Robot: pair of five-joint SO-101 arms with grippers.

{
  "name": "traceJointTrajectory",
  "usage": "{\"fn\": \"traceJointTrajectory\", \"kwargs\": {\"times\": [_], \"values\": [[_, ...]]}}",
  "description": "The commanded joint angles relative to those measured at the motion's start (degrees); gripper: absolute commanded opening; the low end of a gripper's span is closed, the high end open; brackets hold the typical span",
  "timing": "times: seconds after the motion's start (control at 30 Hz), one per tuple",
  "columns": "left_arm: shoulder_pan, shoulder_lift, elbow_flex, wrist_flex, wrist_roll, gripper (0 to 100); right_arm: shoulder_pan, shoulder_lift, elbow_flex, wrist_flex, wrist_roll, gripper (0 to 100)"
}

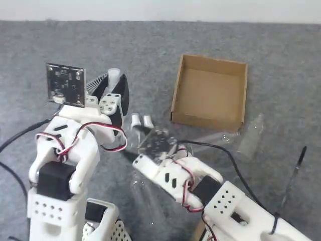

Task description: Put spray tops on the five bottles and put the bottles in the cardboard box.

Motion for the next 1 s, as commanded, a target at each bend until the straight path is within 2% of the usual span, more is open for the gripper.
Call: {"fn": "traceJointTrajectory", "kwargs": {"times": [0.0, 0.2, 0.47, 0.77, 0.97], "values": [[0.26, -1.32, -1.01, 1.49, 0.00, 1, 5.23, -1.71, 2.73, -13.05, -0.62, 0.6], [0.26, -1.32, 2.59, 1.32, 0.00, 1, 3.74, -2.15, 7.56, -25.01, -0.62, 0.6], [2.37, -2.29, 7.16, 0.44, -0.09, 1, 3.82, -2.15, 7.82, -25.36, -0.62, 0.6], [4.31, -15.74, 13.67, 0.79, -3.16, 2, 3.91, -2.24, 7.91, -25.36, -0.62, 0.6], [4.22, -16.70, 14.11, 0.88, -3.25, 13, 3.91, -2.24, 7.91, -25.19, -0.62, 0.6]]}}
